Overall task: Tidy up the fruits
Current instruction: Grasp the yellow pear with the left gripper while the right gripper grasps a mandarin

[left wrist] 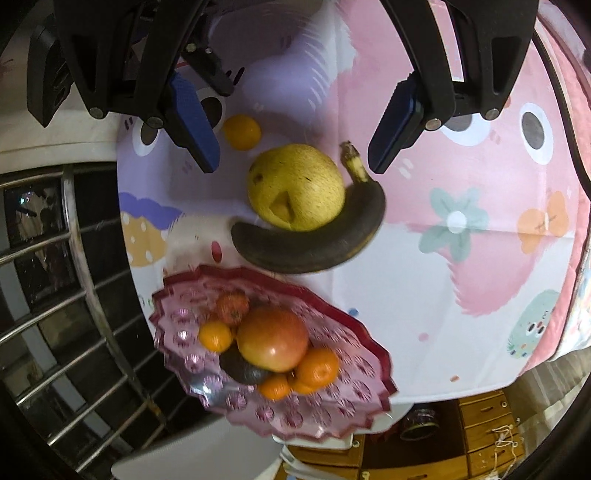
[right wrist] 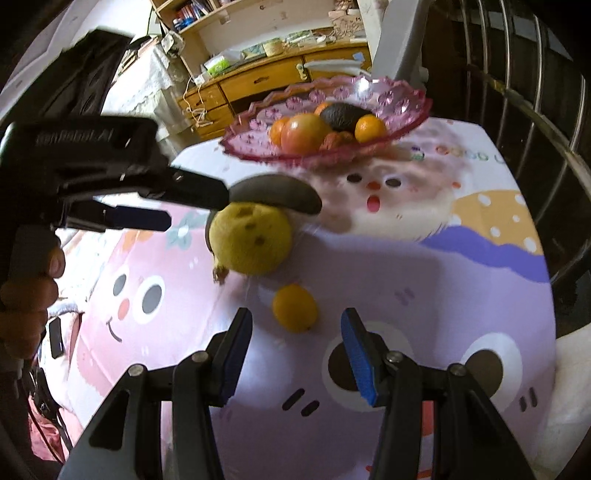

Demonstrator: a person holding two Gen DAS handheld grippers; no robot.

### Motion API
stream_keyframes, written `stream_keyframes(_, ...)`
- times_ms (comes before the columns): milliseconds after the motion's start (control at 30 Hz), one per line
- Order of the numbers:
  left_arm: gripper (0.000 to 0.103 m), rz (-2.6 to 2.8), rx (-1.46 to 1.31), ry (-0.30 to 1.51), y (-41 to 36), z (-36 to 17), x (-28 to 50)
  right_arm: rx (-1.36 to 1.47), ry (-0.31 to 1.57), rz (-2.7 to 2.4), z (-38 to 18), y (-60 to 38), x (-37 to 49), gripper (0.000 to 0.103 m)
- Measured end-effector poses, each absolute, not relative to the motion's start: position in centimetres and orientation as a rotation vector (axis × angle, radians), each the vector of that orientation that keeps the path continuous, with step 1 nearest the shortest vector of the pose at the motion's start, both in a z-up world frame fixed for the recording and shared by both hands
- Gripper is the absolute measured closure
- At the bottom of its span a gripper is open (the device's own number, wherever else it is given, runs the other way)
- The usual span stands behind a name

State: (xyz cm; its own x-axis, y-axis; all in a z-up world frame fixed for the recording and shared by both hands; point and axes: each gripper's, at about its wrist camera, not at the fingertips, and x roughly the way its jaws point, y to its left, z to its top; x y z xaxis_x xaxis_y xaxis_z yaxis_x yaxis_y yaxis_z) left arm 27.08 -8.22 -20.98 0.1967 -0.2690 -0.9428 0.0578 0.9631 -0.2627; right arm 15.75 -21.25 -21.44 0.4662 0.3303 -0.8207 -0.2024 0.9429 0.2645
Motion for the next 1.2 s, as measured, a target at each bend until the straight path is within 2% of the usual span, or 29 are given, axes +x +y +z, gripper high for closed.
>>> stream_keyframes(467,0.020,-0.183,-0.035,1.431,-12.0,-24.4,28.3,-0.016,1.035,0.374,-23.9,-19.1,15.9,0.052)
stream_keyframes(967,0.022,-0.101,0.101,1.439,-14.4,-27.2,29.7,-0.020,1.012,0.393,-24.9,-19.0,16.5,0.053)
stream_keyframes(1067,0.028,-0.076,0.125,1.437,-14.9,-27.6,30.0,-0.038,1.001,0.391,-24.9,-18.6,16.4,0.055)
stream_keyframes(1200,0.029,-0.079,0.124,1.434,-15.0,-27.7,30.0,-0.072,0.990,0.375,-24.9,-18.2,16.2,0.063)
